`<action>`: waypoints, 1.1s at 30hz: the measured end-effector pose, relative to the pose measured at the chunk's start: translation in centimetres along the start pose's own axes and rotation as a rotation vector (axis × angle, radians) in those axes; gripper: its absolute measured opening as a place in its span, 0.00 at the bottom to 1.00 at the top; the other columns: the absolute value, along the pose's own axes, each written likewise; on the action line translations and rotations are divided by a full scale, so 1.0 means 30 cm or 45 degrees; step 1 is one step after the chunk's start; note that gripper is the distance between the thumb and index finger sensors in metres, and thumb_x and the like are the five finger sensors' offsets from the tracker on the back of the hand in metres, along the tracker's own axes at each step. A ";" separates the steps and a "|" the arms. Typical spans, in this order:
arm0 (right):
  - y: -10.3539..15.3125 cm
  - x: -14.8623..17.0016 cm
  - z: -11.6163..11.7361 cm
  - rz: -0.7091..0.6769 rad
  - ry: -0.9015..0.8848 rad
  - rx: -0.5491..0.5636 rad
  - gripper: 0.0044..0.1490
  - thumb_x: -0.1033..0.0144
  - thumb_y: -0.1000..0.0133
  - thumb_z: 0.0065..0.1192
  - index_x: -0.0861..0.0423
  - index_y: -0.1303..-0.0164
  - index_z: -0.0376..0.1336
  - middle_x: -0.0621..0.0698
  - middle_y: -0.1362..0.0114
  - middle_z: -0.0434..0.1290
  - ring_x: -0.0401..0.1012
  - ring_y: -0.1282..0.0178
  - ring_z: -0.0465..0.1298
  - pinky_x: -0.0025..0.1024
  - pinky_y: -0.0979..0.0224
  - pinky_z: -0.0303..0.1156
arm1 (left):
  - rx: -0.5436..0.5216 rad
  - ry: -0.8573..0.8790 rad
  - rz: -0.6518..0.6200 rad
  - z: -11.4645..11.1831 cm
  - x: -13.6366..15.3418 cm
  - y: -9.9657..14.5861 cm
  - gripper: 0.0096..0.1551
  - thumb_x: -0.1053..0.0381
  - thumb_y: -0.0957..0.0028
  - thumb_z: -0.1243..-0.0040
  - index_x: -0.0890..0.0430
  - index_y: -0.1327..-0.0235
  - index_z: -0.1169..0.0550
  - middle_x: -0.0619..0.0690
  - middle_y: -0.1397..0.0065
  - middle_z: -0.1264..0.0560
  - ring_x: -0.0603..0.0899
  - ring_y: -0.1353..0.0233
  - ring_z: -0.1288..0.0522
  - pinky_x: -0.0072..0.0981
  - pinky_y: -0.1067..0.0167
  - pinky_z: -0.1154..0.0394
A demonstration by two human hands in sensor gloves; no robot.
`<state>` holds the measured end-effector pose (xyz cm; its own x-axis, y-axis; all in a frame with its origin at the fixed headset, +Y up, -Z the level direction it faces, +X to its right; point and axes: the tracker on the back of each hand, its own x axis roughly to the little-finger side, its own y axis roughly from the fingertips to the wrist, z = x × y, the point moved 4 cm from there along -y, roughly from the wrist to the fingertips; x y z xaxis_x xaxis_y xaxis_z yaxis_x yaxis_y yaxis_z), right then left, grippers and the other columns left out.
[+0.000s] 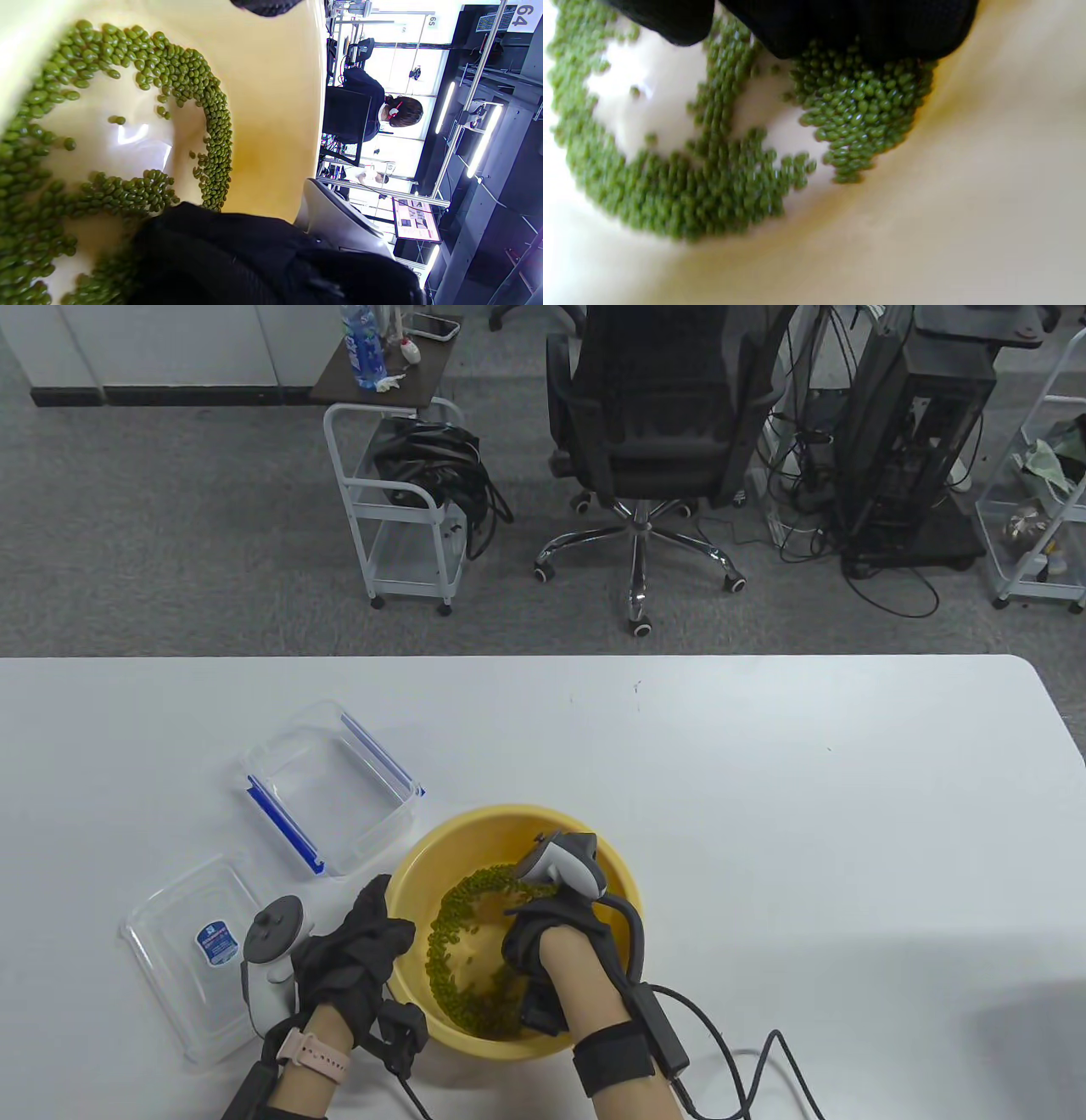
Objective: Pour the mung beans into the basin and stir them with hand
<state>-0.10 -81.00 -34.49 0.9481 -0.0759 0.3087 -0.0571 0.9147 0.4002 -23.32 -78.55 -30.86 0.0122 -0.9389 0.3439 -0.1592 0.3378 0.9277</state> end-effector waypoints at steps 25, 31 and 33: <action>-0.028 -0.219 -0.033 -0.186 -0.181 0.167 0.35 0.45 0.54 0.48 0.35 0.38 0.44 0.38 0.27 0.35 0.46 0.27 0.39 0.39 0.23 0.48 | 0.020 -0.004 -0.004 -0.001 0.000 -0.001 0.43 0.70 0.50 0.48 0.66 0.23 0.51 0.69 0.23 0.50 0.76 0.25 0.46 0.68 0.34 0.42; -0.035 -0.087 -0.106 -0.040 -0.140 0.310 0.35 0.47 0.54 0.49 0.41 0.38 0.45 0.48 0.28 0.40 0.53 0.30 0.43 0.47 0.27 0.50 | 0.015 0.000 -0.003 -0.001 0.000 -0.001 0.43 0.70 0.50 0.48 0.66 0.23 0.51 0.69 0.23 0.50 0.76 0.25 0.46 0.68 0.34 0.42; -0.027 -0.039 -0.113 0.049 -0.109 0.321 0.35 0.47 0.54 0.49 0.47 0.38 0.48 0.55 0.30 0.43 0.57 0.32 0.48 0.50 0.29 0.53 | 0.014 -0.001 -0.003 -0.001 0.000 -0.001 0.43 0.70 0.50 0.48 0.66 0.23 0.51 0.69 0.23 0.50 0.76 0.25 0.46 0.68 0.34 0.42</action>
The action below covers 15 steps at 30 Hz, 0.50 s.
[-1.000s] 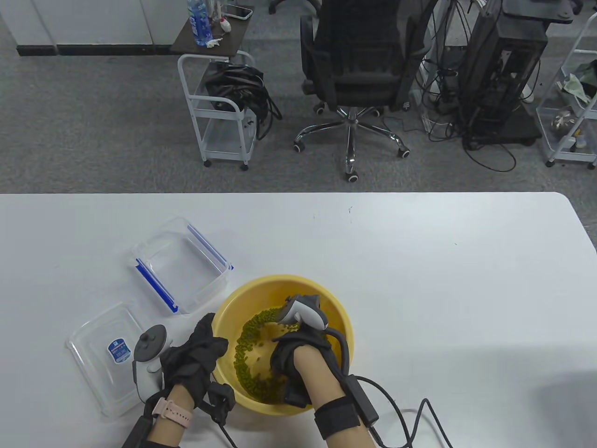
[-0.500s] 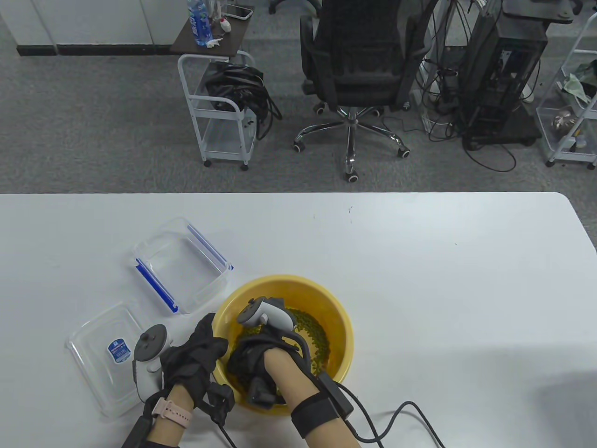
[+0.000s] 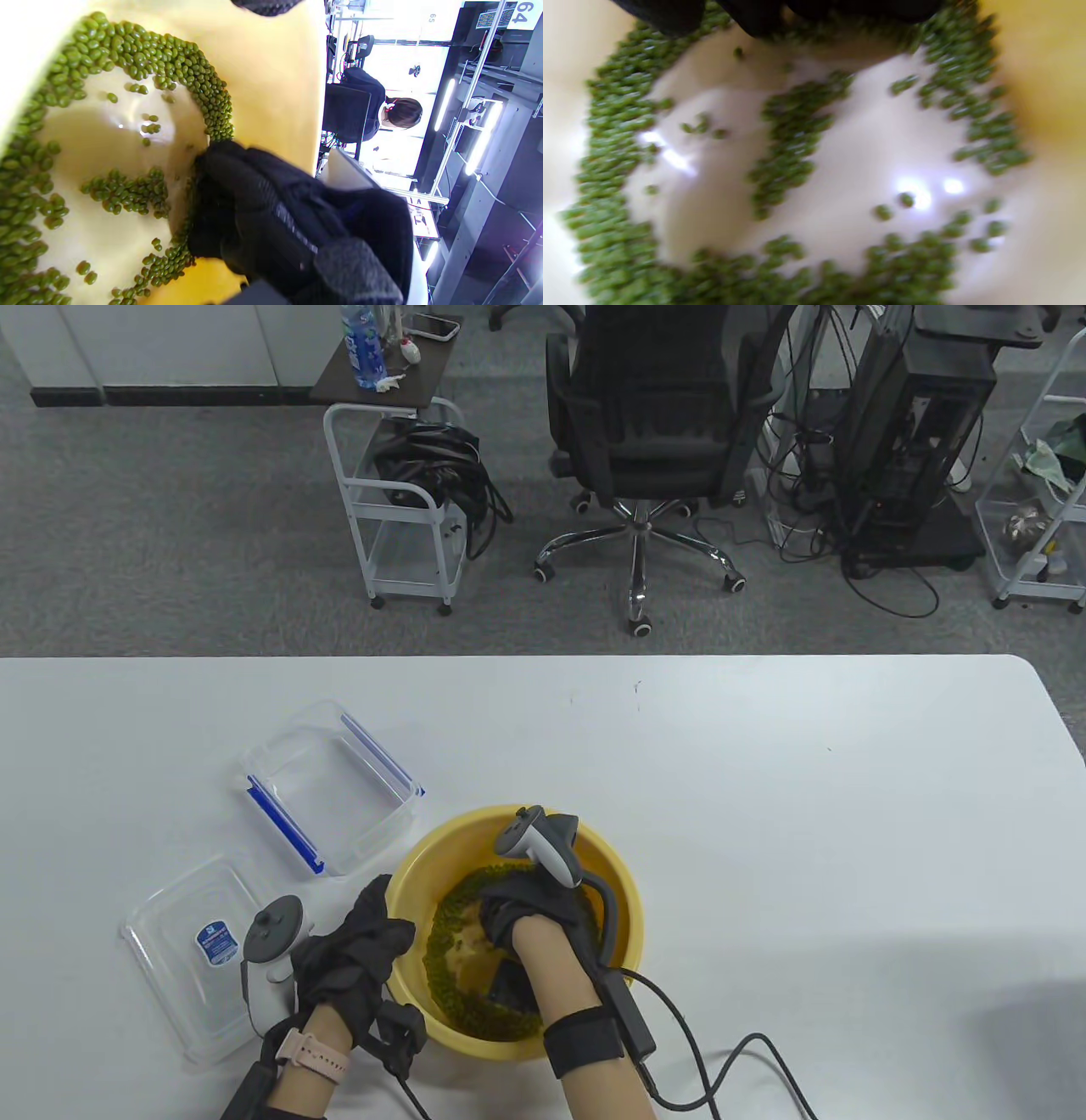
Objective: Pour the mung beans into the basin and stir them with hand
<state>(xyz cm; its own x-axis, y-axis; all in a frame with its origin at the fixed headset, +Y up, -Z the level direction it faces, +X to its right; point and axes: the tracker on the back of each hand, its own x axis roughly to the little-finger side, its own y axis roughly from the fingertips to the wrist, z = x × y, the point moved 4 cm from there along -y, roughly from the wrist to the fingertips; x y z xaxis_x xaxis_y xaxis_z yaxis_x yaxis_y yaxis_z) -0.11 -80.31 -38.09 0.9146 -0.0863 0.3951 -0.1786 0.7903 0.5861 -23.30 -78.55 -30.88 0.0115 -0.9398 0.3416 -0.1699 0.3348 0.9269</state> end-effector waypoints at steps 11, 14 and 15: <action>0.038 0.027 0.123 -0.092 0.121 -0.367 0.34 0.50 0.56 0.53 0.56 0.44 0.56 0.64 0.39 0.57 0.61 0.40 0.62 0.55 0.39 0.64 | -0.005 -0.001 0.001 0.001 0.000 -0.001 0.43 0.70 0.50 0.48 0.66 0.23 0.51 0.69 0.23 0.50 0.76 0.25 0.46 0.68 0.34 0.42; 0.054 -0.005 0.171 -0.129 0.191 -0.431 0.34 0.48 0.58 0.54 0.55 0.47 0.59 0.62 0.40 0.61 0.60 0.41 0.64 0.54 0.40 0.66 | -0.005 -0.001 0.001 0.002 0.000 -0.001 0.43 0.70 0.50 0.48 0.66 0.23 0.51 0.69 0.23 0.50 0.76 0.25 0.46 0.68 0.34 0.42; 0.064 -0.023 0.194 -0.154 0.214 -0.459 0.34 0.49 0.58 0.54 0.56 0.47 0.60 0.62 0.41 0.61 0.60 0.41 0.65 0.54 0.40 0.66 | -0.003 -0.001 0.001 0.001 0.000 -0.001 0.43 0.70 0.50 0.48 0.66 0.23 0.51 0.69 0.23 0.50 0.76 0.25 0.46 0.68 0.34 0.42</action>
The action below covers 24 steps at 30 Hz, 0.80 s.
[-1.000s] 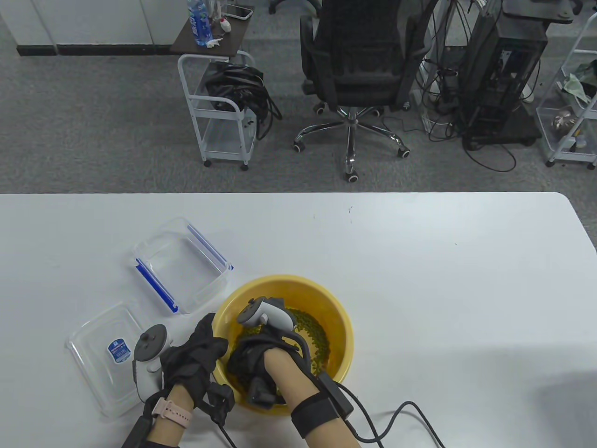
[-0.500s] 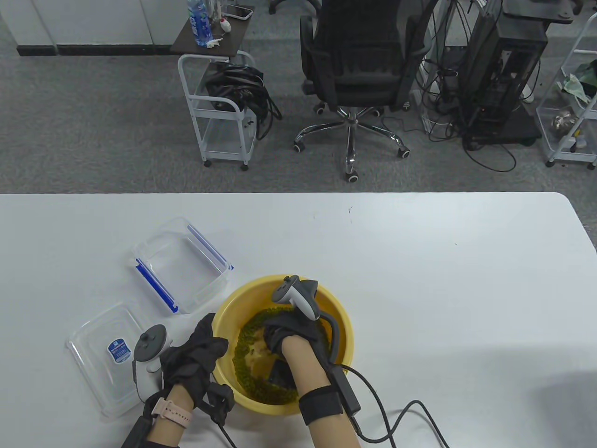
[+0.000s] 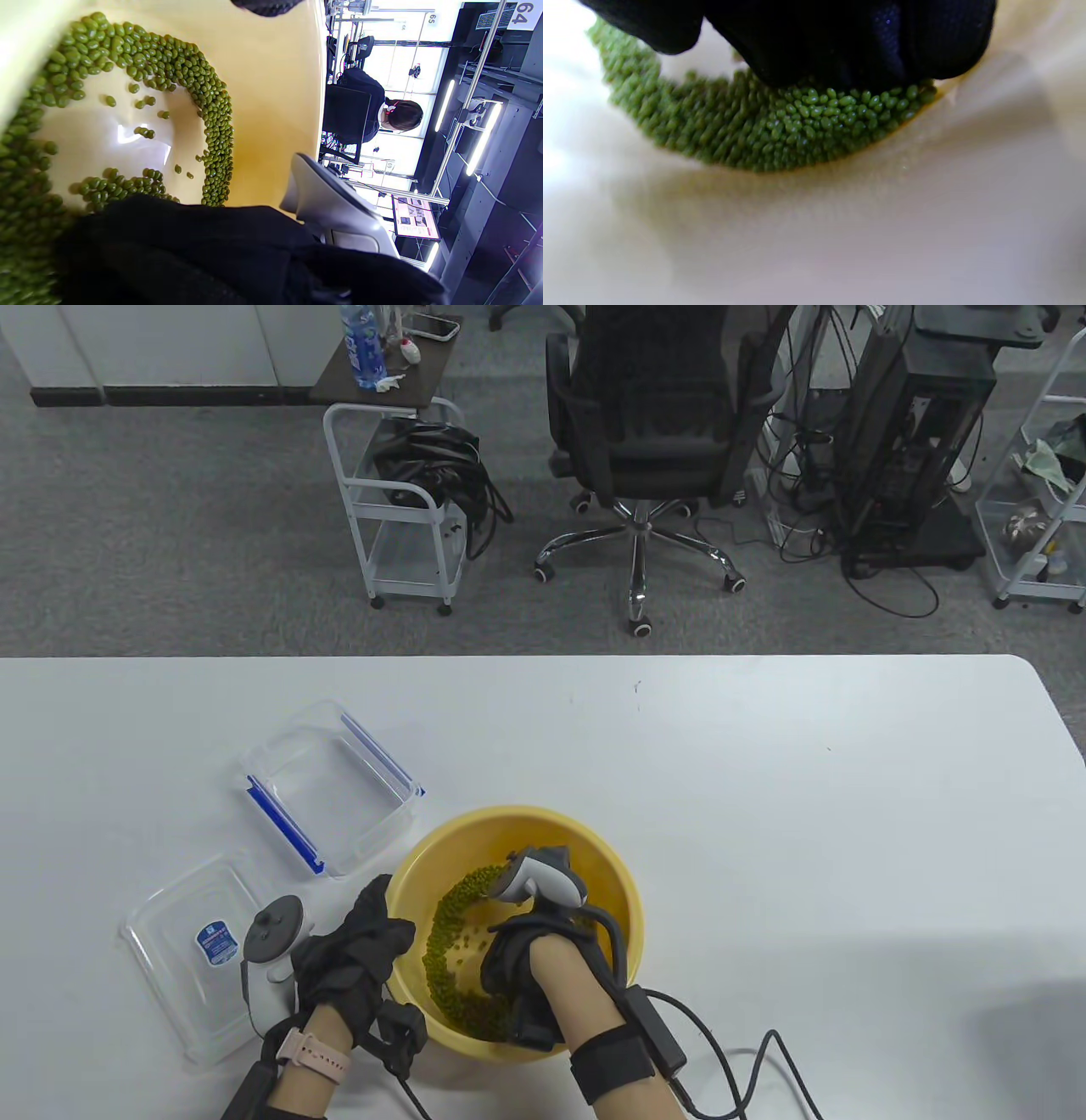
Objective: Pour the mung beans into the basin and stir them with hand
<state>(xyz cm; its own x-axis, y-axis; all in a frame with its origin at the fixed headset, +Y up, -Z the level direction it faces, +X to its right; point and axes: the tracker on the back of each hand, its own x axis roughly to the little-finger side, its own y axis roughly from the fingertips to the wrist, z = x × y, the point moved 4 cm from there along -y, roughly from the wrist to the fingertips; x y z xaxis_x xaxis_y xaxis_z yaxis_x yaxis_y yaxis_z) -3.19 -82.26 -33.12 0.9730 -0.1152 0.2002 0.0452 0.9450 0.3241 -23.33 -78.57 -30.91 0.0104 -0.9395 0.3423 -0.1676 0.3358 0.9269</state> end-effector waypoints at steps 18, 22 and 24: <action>-0.005 -0.149 -0.096 -0.129 -0.225 0.262 0.35 0.44 0.55 0.49 0.34 0.39 0.44 0.34 0.27 0.33 0.42 0.27 0.38 0.34 0.22 0.49 | 0.005 -0.006 0.000 -0.001 0.001 -0.001 0.43 0.70 0.50 0.48 0.66 0.23 0.51 0.69 0.23 0.50 0.77 0.25 0.46 0.68 0.34 0.42; -0.005 -0.083 -0.149 -0.024 -0.261 0.384 0.36 0.44 0.55 0.48 0.34 0.38 0.43 0.37 0.27 0.33 0.47 0.27 0.37 0.37 0.23 0.50 | 0.004 -0.002 0.000 -0.001 0.001 -0.001 0.43 0.70 0.50 0.48 0.66 0.23 0.51 0.69 0.23 0.50 0.76 0.25 0.46 0.68 0.34 0.42; -0.003 -0.044 -0.162 0.006 -0.277 0.395 0.36 0.44 0.55 0.48 0.35 0.38 0.41 0.39 0.27 0.33 0.49 0.27 0.37 0.39 0.24 0.50 | 0.003 -0.002 0.000 -0.001 0.001 -0.001 0.43 0.70 0.50 0.48 0.66 0.23 0.51 0.69 0.23 0.50 0.77 0.25 0.46 0.68 0.34 0.42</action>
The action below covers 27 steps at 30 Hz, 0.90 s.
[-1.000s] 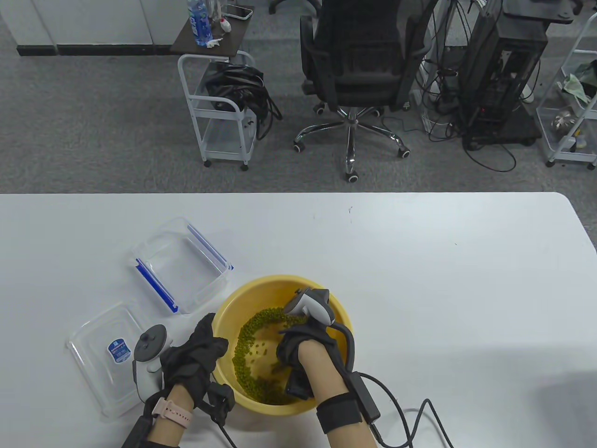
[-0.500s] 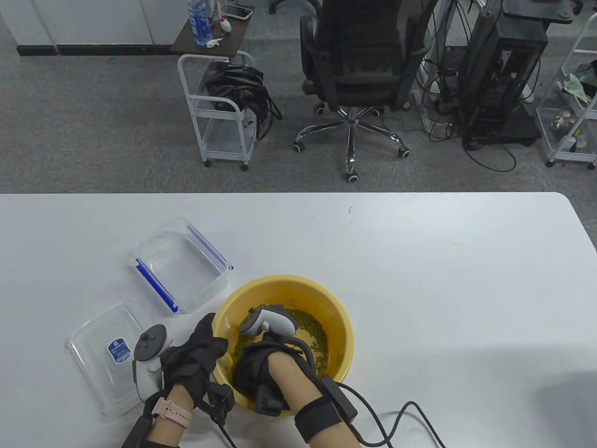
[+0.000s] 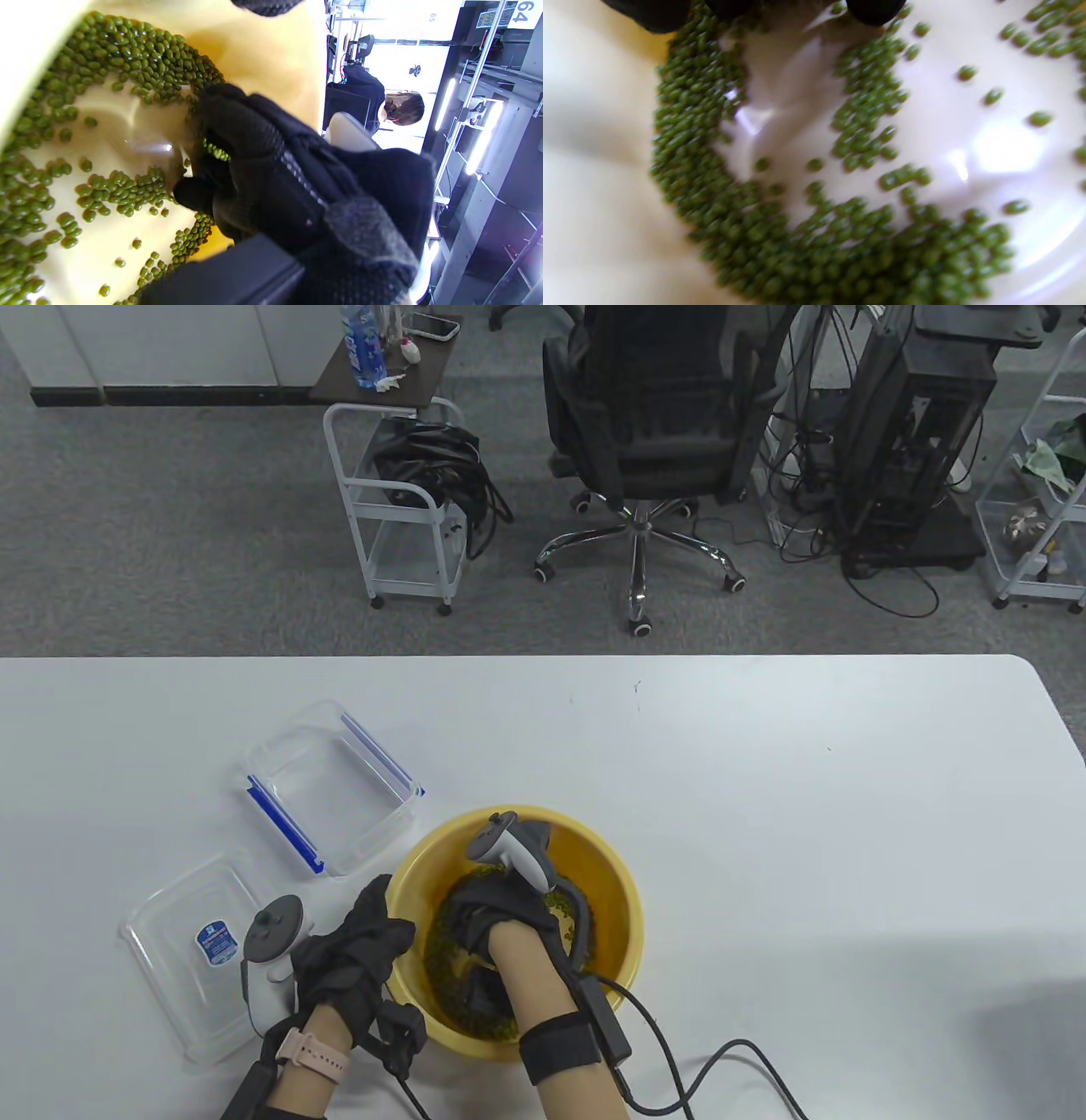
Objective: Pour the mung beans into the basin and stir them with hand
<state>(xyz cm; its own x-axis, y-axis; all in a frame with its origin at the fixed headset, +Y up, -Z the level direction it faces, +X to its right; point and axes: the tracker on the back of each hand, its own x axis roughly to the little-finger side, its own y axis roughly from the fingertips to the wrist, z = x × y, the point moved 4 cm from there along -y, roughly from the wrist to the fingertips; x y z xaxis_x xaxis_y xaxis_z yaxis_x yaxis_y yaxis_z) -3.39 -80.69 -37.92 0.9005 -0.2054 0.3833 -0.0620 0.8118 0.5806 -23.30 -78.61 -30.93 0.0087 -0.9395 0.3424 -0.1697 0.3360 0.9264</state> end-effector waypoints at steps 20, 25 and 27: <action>0.156 0.124 0.084 -0.252 0.004 -0.365 0.35 0.43 0.59 0.50 0.41 0.41 0.53 0.49 0.30 0.54 0.51 0.31 0.57 0.46 0.30 0.60 | -0.005 -0.004 -0.001 0.000 0.002 0.000 0.43 0.70 0.50 0.47 0.66 0.23 0.51 0.69 0.23 0.50 0.77 0.25 0.46 0.68 0.34 0.42; 0.238 0.160 -0.005 -0.660 -0.399 -0.291 0.35 0.45 0.53 0.49 0.43 0.37 0.47 0.51 0.28 0.46 0.51 0.29 0.50 0.45 0.27 0.56 | 0.008 0.017 -0.002 -0.002 0.002 0.001 0.43 0.70 0.50 0.48 0.66 0.23 0.51 0.70 0.23 0.50 0.77 0.25 0.48 0.69 0.34 0.42; 0.268 0.206 -0.053 -0.860 -0.604 -0.193 0.35 0.48 0.52 0.50 0.45 0.37 0.47 0.52 0.29 0.46 0.52 0.30 0.51 0.44 0.29 0.58 | 0.015 0.024 0.000 -0.003 0.001 0.002 0.43 0.70 0.50 0.48 0.66 0.23 0.52 0.70 0.23 0.50 0.77 0.25 0.48 0.69 0.34 0.43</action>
<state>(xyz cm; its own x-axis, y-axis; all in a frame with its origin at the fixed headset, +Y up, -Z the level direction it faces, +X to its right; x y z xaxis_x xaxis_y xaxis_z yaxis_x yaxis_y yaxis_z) 2.38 -74.57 -32.02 0.4448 -0.8544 0.2687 0.5147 0.4894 0.7040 -23.23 -78.62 -30.85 0.0269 -0.9381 0.3452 -0.1813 0.3350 0.9246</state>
